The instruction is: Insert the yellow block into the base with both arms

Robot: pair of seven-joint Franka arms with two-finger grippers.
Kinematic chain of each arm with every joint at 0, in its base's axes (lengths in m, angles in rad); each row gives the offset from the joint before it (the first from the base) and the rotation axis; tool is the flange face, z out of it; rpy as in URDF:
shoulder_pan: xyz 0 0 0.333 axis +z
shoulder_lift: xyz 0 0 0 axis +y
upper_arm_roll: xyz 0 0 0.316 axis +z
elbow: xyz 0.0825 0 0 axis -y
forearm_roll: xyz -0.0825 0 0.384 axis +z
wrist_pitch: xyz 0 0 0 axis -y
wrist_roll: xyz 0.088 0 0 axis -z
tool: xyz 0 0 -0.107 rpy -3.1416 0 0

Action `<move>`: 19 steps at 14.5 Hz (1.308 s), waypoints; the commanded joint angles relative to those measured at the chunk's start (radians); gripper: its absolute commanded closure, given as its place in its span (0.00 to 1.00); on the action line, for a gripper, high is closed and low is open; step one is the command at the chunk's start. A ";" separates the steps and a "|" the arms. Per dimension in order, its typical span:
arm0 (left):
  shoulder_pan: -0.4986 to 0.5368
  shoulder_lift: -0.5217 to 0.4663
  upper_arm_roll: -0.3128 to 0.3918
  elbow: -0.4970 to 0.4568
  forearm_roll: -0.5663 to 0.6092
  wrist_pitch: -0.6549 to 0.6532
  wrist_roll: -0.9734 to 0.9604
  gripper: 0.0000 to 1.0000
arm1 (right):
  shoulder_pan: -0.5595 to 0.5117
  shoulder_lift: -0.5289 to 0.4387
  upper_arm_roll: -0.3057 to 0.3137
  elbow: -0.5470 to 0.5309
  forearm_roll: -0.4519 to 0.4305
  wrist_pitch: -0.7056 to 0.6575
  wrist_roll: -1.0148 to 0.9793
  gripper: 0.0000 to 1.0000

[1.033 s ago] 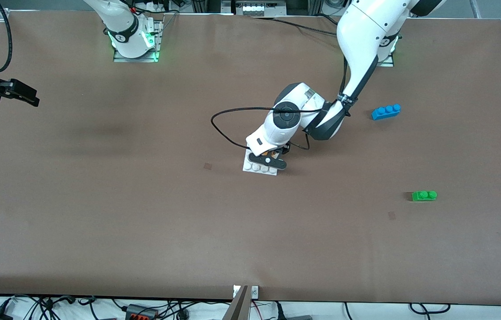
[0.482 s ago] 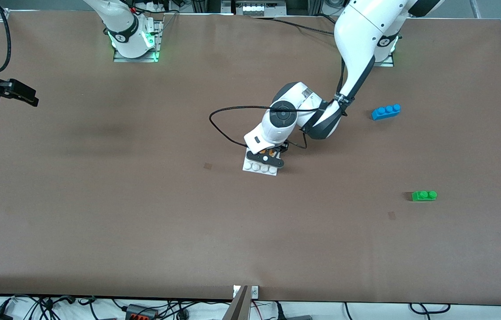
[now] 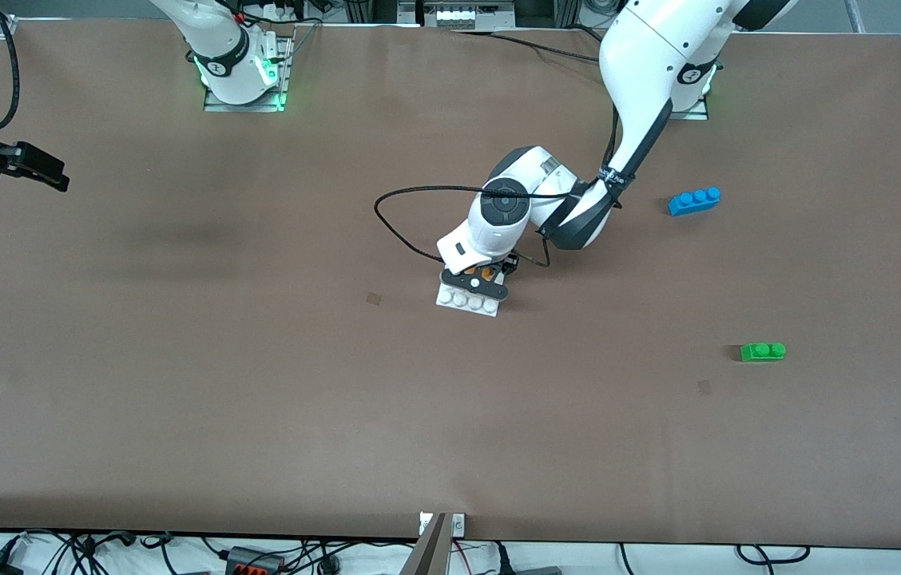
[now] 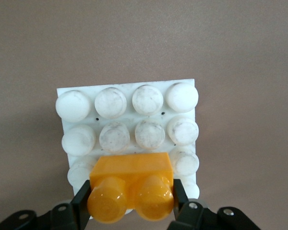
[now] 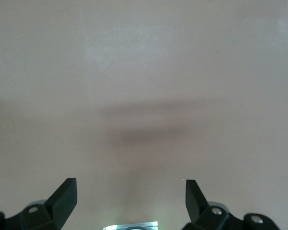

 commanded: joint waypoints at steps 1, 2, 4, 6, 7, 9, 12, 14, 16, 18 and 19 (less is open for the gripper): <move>-0.008 0.005 0.006 -0.004 0.024 -0.007 -0.002 0.00 | 0.000 -0.010 0.000 -0.006 -0.005 -0.003 0.014 0.00; -0.005 0.000 0.006 0.002 0.024 -0.012 -0.003 0.00 | 0.000 -0.010 0.000 -0.006 -0.005 -0.003 0.014 0.00; 0.009 -0.009 0.006 0.042 0.025 -0.083 0.001 0.00 | 0.000 -0.010 0.000 -0.006 -0.005 -0.003 0.014 0.00; 0.029 -0.010 0.006 0.122 0.021 -0.195 0.004 0.00 | 0.000 -0.010 0.000 -0.006 -0.006 -0.003 0.014 0.00; 0.055 -0.021 0.005 0.166 0.016 -0.255 0.004 0.00 | 0.000 -0.010 0.000 -0.006 -0.006 -0.003 0.014 0.00; 0.104 -0.050 0.006 0.223 0.014 -0.343 0.003 0.00 | 0.000 -0.010 0.000 -0.006 -0.006 -0.003 0.008 0.00; 0.222 -0.122 0.002 0.225 0.013 -0.390 0.007 0.00 | 0.003 -0.010 0.001 -0.006 0.000 0.003 0.011 0.00; 0.282 -0.180 0.002 0.222 0.011 -0.441 0.009 0.00 | 0.004 -0.010 0.003 -0.007 0.007 0.012 0.011 0.00; 0.374 -0.234 0.002 0.226 0.021 -0.504 0.070 0.00 | 0.009 -0.010 0.006 -0.009 0.007 0.033 0.012 0.00; 0.487 -0.280 0.003 0.226 0.022 -0.571 0.203 0.00 | 0.009 -0.012 0.007 -0.014 0.012 0.035 0.012 0.00; 0.543 -0.293 0.003 0.228 0.022 -0.619 0.254 0.00 | 0.009 -0.012 0.006 -0.015 0.038 0.036 0.012 0.00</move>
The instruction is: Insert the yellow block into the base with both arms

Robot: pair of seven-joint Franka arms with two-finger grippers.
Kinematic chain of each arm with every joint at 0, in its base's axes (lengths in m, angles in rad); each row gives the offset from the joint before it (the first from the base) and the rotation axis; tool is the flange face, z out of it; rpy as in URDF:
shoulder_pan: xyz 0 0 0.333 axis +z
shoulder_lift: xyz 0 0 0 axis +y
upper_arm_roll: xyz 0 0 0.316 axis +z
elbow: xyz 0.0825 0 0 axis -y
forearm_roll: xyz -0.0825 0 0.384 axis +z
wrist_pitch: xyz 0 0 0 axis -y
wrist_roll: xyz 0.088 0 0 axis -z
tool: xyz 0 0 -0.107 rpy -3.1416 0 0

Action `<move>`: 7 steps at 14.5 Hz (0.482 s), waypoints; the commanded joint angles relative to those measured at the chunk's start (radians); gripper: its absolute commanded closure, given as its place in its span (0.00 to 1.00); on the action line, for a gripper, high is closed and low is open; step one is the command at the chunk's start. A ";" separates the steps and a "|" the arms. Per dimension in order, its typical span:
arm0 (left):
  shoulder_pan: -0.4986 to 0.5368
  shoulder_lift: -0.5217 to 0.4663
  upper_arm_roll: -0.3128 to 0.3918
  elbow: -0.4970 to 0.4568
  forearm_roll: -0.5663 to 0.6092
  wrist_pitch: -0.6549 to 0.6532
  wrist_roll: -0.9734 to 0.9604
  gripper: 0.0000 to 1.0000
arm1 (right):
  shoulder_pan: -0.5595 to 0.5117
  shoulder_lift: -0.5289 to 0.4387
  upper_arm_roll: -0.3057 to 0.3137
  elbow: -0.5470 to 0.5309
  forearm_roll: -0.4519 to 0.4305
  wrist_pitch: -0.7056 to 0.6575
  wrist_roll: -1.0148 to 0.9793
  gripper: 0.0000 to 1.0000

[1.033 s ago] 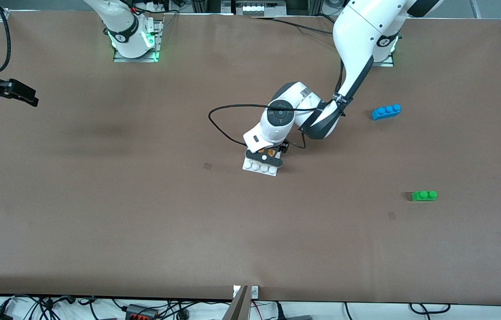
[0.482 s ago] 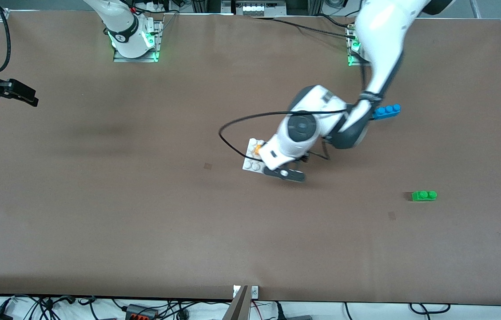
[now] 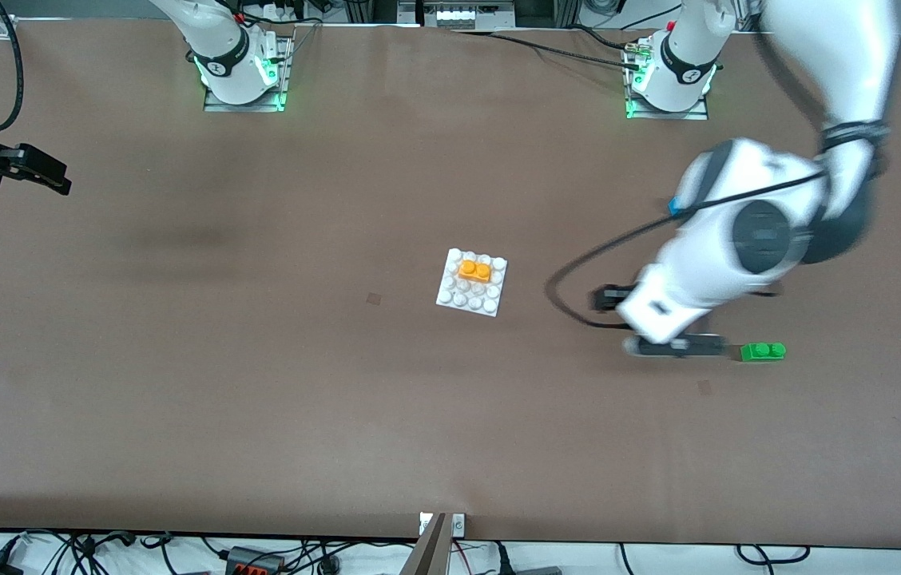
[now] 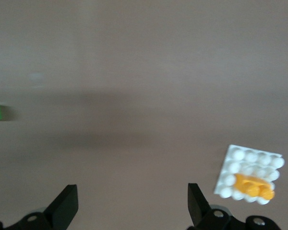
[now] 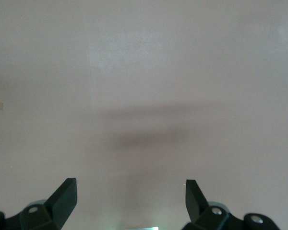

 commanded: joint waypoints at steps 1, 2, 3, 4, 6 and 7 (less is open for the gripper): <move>0.153 -0.063 -0.017 -0.015 0.018 -0.124 0.150 0.00 | 0.001 -0.012 -0.001 -0.013 0.052 0.012 0.011 0.00; 0.188 -0.083 -0.016 -0.017 0.018 -0.149 0.188 0.00 | 0.000 -0.012 -0.004 -0.013 0.055 0.012 0.011 0.00; 0.205 -0.103 -0.011 -0.023 0.018 -0.157 0.202 0.00 | 0.000 -0.010 -0.004 -0.013 0.055 0.012 0.009 0.00; 0.231 -0.127 -0.010 -0.026 0.016 -0.167 0.204 0.00 | 0.000 -0.012 -0.004 -0.013 0.052 0.010 0.006 0.00; 0.268 -0.183 -0.014 -0.027 0.015 -0.196 0.202 0.00 | -0.006 -0.012 -0.009 -0.013 0.049 0.007 -0.005 0.00; 0.271 -0.228 -0.013 -0.049 0.018 -0.215 0.192 0.00 | -0.009 -0.012 -0.009 -0.013 0.049 0.005 -0.005 0.00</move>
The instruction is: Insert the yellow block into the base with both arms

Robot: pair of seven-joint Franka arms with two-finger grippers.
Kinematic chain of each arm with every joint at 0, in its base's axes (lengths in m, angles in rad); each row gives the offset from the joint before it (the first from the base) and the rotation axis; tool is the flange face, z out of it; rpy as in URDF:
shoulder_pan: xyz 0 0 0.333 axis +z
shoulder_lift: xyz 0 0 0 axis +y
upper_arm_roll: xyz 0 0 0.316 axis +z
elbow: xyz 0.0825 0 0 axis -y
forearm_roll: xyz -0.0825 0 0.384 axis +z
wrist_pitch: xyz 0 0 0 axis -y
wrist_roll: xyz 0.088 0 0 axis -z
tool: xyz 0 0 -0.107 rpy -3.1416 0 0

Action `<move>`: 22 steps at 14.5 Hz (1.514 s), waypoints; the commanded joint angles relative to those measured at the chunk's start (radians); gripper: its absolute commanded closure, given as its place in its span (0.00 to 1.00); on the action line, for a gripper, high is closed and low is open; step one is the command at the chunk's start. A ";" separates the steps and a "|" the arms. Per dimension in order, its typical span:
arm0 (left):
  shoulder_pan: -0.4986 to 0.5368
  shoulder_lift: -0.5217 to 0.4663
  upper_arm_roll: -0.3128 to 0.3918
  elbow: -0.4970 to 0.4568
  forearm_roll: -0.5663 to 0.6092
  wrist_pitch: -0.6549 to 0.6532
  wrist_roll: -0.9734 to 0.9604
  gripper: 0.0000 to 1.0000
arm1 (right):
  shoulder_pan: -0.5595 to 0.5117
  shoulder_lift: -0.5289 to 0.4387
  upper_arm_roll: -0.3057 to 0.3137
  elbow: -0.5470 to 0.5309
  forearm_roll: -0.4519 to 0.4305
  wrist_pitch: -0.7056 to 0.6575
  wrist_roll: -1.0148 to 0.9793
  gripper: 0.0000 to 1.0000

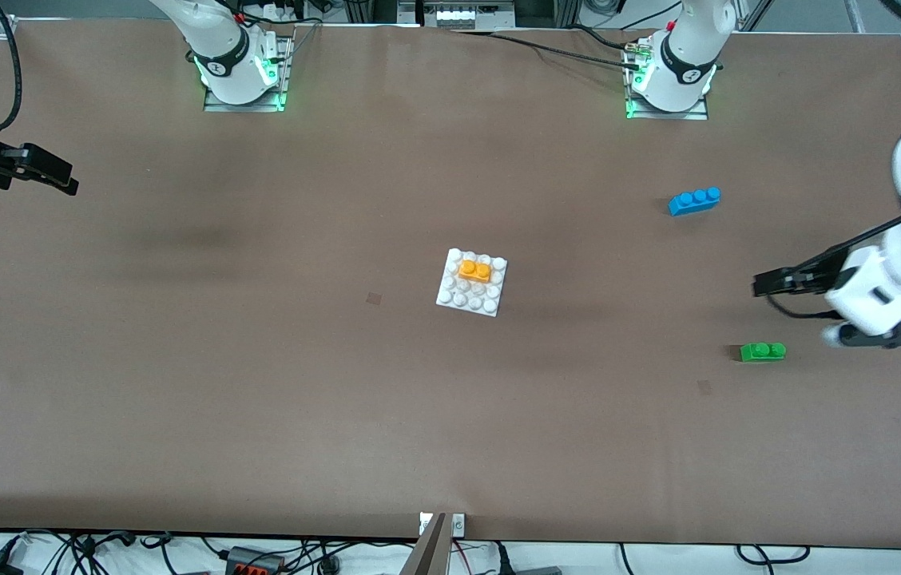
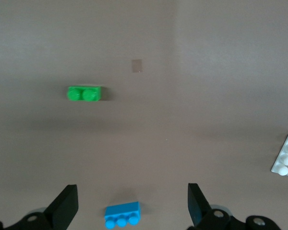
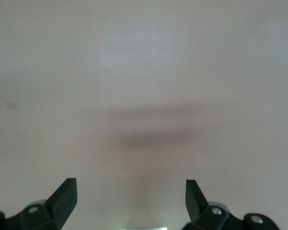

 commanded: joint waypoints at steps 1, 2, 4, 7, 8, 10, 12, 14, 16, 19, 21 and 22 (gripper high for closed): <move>0.012 -0.133 -0.008 -0.065 0.022 -0.035 -0.003 0.00 | -0.009 -0.012 -0.003 -0.012 0.013 0.006 -0.005 0.00; 0.013 -0.147 -0.007 -0.069 0.038 -0.038 -0.003 0.00 | -0.007 -0.012 -0.003 -0.012 0.013 0.006 -0.005 0.00; 0.019 -0.200 -0.008 -0.137 0.038 -0.033 -0.027 0.00 | -0.004 -0.013 -0.003 -0.010 0.013 -0.003 -0.005 0.00; 0.024 -0.265 -0.017 -0.277 0.004 0.077 -0.061 0.00 | -0.009 -0.015 -0.013 -0.010 0.014 -0.011 -0.008 0.00; 0.024 -0.263 -0.017 -0.279 -0.002 0.086 -0.063 0.00 | -0.009 -0.015 -0.019 -0.009 0.016 -0.017 -0.012 0.00; 0.025 -0.268 -0.017 -0.285 -0.011 0.082 -0.081 0.00 | -0.007 -0.018 -0.019 -0.007 0.016 -0.029 -0.012 0.00; 0.019 -0.264 -0.019 -0.271 -0.010 0.077 -0.072 0.00 | -0.009 -0.018 -0.023 -0.007 0.016 -0.032 -0.014 0.00; 0.019 -0.260 -0.020 -0.266 -0.010 0.076 -0.055 0.00 | -0.009 -0.016 -0.040 -0.007 0.019 -0.029 -0.014 0.00; 0.018 -0.257 -0.020 -0.263 -0.008 0.077 -0.031 0.00 | -0.009 -0.016 -0.042 -0.007 0.019 -0.031 -0.015 0.00; 0.022 -0.257 -0.020 -0.262 -0.011 0.079 0.004 0.00 | 0.002 -0.013 -0.031 -0.007 0.017 -0.011 -0.014 0.00; 0.025 -0.257 -0.019 -0.262 -0.024 0.079 0.012 0.00 | 0.008 -0.013 -0.030 -0.007 0.017 -0.009 -0.014 0.00; 0.025 -0.256 -0.017 -0.262 -0.054 0.080 0.012 0.00 | 0.011 -0.013 -0.030 -0.007 0.017 -0.011 -0.014 0.00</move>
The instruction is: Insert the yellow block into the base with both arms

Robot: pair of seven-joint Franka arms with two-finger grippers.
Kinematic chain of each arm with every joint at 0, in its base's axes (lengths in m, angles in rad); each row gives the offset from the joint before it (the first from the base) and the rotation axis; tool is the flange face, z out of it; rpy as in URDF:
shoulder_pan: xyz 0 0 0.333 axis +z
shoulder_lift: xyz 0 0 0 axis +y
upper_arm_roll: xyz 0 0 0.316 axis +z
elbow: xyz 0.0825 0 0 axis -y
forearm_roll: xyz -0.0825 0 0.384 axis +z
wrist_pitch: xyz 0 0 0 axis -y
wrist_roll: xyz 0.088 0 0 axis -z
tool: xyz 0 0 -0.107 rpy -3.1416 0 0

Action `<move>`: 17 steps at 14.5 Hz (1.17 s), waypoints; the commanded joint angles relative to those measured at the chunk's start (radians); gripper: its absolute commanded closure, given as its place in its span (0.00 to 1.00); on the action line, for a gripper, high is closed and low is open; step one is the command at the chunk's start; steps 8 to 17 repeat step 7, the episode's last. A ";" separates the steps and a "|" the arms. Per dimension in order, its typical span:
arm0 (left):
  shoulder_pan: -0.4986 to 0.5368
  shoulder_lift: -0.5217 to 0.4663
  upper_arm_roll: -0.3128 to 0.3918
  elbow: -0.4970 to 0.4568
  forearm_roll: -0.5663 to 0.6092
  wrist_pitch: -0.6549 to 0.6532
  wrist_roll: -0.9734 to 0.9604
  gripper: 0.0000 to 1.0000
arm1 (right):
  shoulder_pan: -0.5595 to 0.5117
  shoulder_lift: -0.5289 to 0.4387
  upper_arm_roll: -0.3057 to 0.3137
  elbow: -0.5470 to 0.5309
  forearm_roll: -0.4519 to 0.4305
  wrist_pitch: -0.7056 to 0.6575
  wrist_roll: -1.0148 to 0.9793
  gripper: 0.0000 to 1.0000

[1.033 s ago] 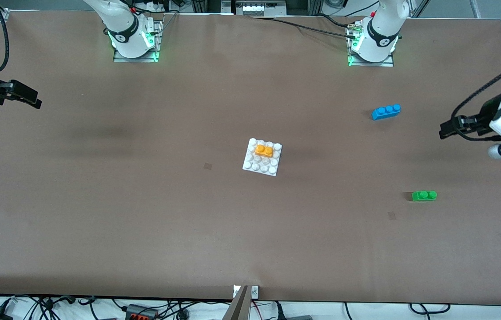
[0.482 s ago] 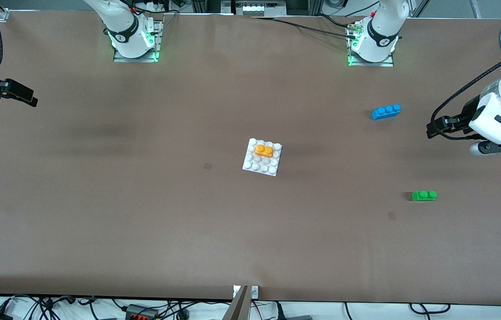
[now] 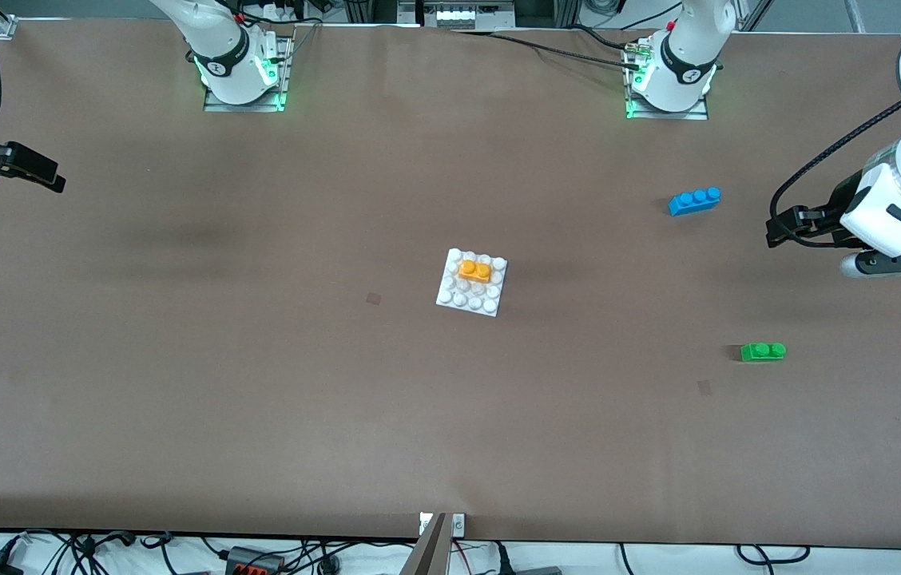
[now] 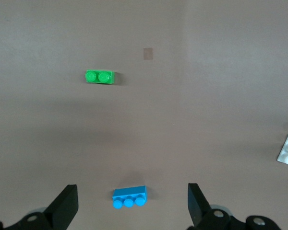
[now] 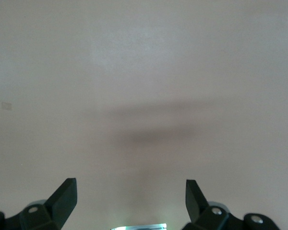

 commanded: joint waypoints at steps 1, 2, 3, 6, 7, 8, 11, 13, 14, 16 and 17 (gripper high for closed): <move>0.018 -0.020 -0.002 -0.015 -0.066 0.011 0.035 0.00 | 0.009 -0.012 0.001 -0.007 0.016 0.005 -0.011 0.00; 0.016 -0.020 -0.001 -0.015 -0.068 0.011 0.037 0.00 | 0.009 -0.012 0.001 -0.007 0.016 0.005 -0.011 0.00; 0.016 -0.020 -0.001 -0.015 -0.068 0.011 0.038 0.00 | 0.009 -0.012 0.001 -0.007 0.016 0.005 -0.011 0.00; 0.016 -0.020 -0.001 -0.015 -0.068 0.011 0.040 0.00 | 0.009 -0.012 0.001 -0.007 0.016 0.003 -0.009 0.00; 0.018 -0.020 -0.001 -0.015 -0.068 0.011 0.041 0.00 | 0.009 -0.012 0.001 -0.007 0.016 0.003 -0.011 0.00; 0.018 -0.020 -0.001 -0.015 -0.068 0.011 0.041 0.00 | 0.009 -0.012 0.001 -0.007 0.016 0.003 -0.011 0.00; 0.018 -0.020 -0.001 -0.015 -0.068 0.011 0.041 0.00 | 0.009 -0.012 0.001 -0.007 0.016 0.003 -0.011 0.00; 0.018 -0.020 -0.001 -0.015 -0.068 0.011 0.041 0.00 | 0.009 -0.012 0.001 -0.007 0.016 0.003 -0.011 0.00; 0.018 -0.020 -0.001 -0.015 -0.068 0.011 0.041 0.00 | 0.009 -0.012 0.001 -0.007 0.016 0.003 -0.011 0.00; 0.018 -0.020 -0.001 -0.015 -0.068 0.011 0.041 0.00 | 0.009 -0.012 0.001 -0.007 0.016 0.003 -0.011 0.00; 0.018 -0.020 -0.001 -0.015 -0.068 0.011 0.041 0.00 | 0.009 -0.012 0.001 -0.007 0.016 0.003 -0.011 0.00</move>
